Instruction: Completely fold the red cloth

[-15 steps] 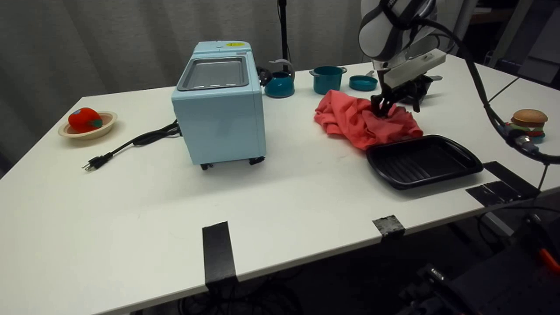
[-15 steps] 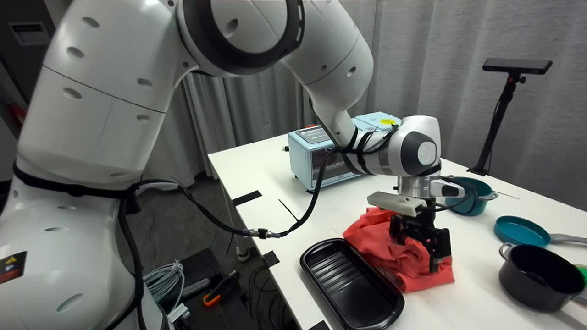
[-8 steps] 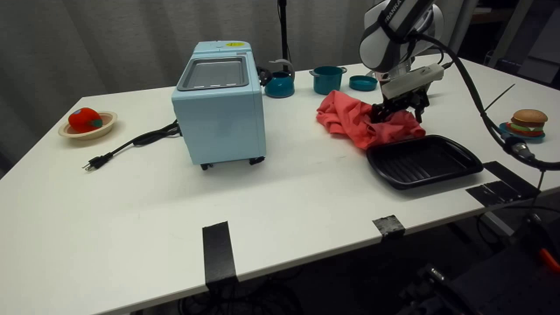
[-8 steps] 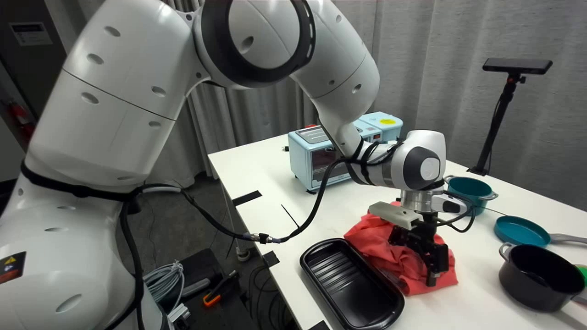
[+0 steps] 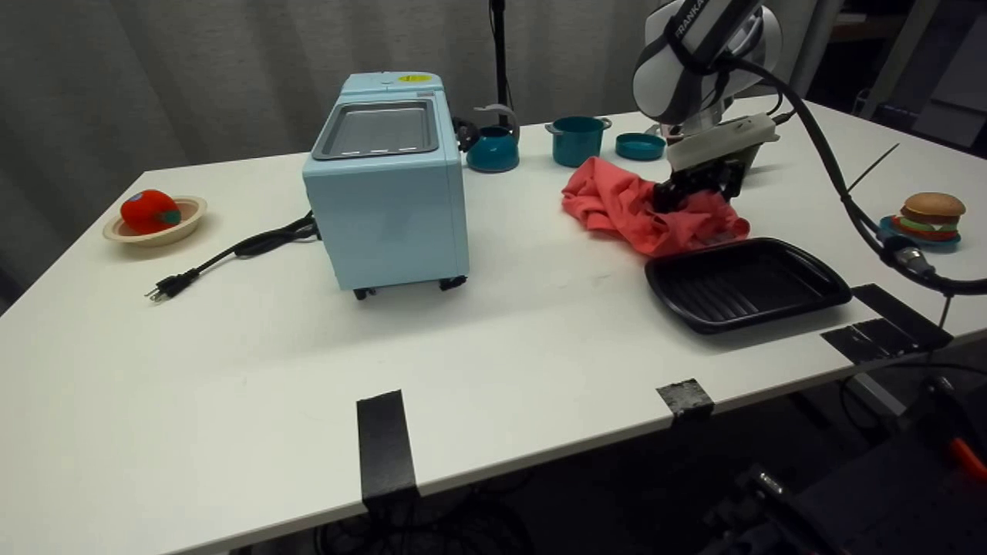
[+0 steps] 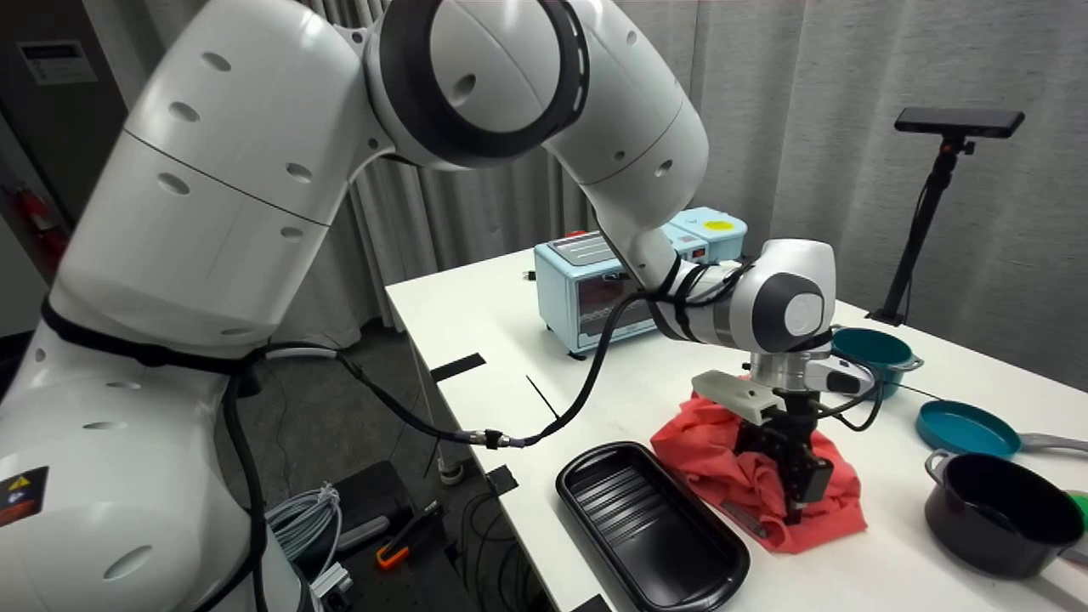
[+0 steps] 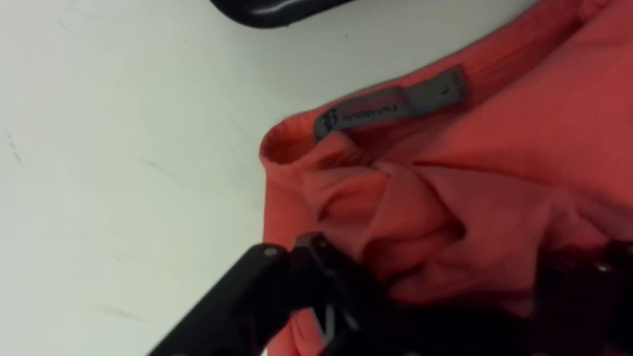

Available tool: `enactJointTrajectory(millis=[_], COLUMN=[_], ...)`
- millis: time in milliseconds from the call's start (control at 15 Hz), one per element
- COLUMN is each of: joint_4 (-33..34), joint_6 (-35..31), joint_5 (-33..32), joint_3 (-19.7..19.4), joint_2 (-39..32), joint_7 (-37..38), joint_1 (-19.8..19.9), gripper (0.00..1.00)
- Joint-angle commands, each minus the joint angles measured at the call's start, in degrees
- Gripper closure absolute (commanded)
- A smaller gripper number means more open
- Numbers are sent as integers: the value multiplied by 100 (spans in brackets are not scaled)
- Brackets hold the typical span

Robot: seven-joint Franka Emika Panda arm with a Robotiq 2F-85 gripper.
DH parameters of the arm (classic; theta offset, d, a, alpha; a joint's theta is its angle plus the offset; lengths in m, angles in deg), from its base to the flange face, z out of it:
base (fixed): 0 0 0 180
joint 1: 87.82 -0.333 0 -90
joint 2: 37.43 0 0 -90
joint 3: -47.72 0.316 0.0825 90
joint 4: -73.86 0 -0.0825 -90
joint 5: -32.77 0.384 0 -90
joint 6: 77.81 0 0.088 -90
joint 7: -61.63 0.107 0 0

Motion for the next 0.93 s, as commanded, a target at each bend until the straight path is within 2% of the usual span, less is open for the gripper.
enactJointTrajectory(millis=[0,200,400,467,600,867], joint_4=[159,203,254,293,394,495], joint_6=[-252,-224,-210,-211,-34,176], joint_5=[120,6,-311,-383,-459,-345], joint_3=[-97,-199,-405,-454,-488,-453], joint_2=[-167,-35,76,58,-36,-148], joint_7=[181,280,379,437,488,475], joint_1=[13,-50,-211,-240,-270,-176], gripper=[80,100,100,75,74,44])
